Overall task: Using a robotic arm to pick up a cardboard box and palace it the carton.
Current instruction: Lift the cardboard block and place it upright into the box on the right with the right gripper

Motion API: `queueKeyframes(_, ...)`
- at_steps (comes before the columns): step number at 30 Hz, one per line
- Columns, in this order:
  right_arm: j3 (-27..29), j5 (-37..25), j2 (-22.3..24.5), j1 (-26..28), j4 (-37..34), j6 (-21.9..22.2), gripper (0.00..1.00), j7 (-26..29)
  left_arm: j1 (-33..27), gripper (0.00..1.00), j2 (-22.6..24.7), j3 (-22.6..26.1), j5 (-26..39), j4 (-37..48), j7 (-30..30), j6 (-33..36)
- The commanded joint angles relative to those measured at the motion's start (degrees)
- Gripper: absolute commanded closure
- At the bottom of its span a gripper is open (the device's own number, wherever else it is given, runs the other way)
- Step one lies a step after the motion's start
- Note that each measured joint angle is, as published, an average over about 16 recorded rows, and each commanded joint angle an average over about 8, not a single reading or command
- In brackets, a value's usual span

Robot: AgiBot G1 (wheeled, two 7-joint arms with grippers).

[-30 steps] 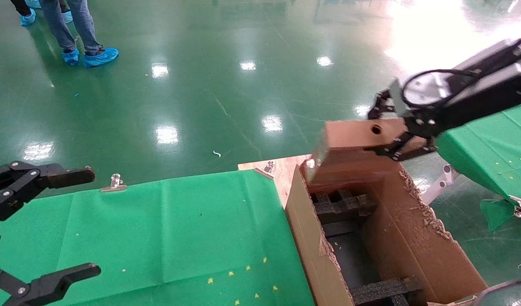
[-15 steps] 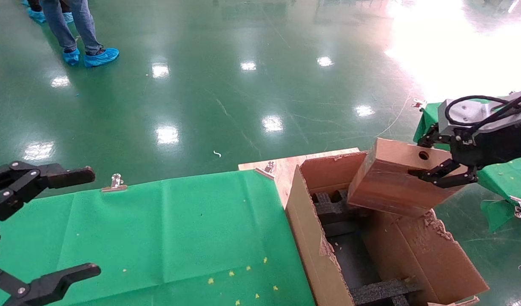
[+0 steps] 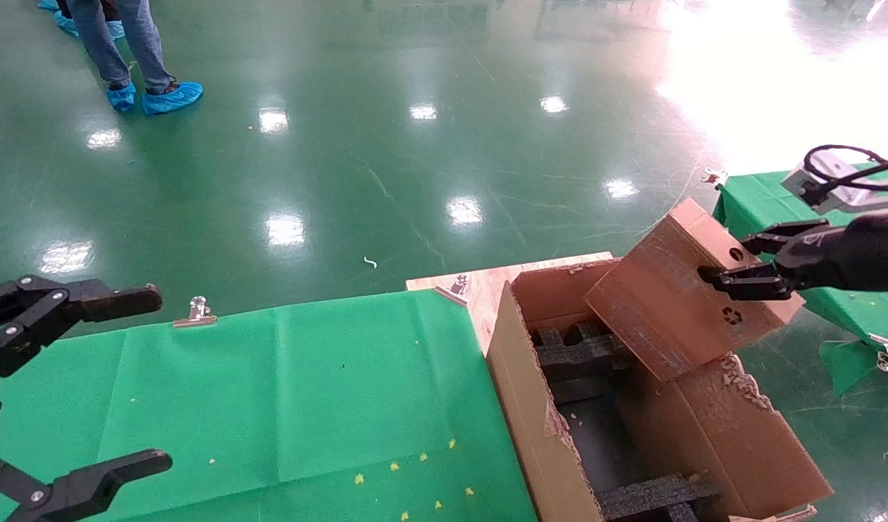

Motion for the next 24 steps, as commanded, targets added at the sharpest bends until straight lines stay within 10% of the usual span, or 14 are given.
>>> queueKeyframes(1, -0.1, 1.3, 2.2, -1.4, 2.6, 2.4, 1.0, 3.6, 0.0, 0.0, 0.0, 0.0, 0.0, 0.0, 0.0, 0.0)
queueKeyframes(11, -2.5, 0.9, 10.6, -4.9, 17.5, 11.4, 1.0, 18.2, 0.0, 0.0, 0.0, 0.0, 0.0, 0.0, 0.0, 0.0)
queueKeyframes(24, -2.6, 0.8, 10.7, -5.0, 17.9, 11.7, 1.0, 18.3, 0.0, 0.0, 0.0, 0.1, 0.0, 0.0, 0.0, 0.0)
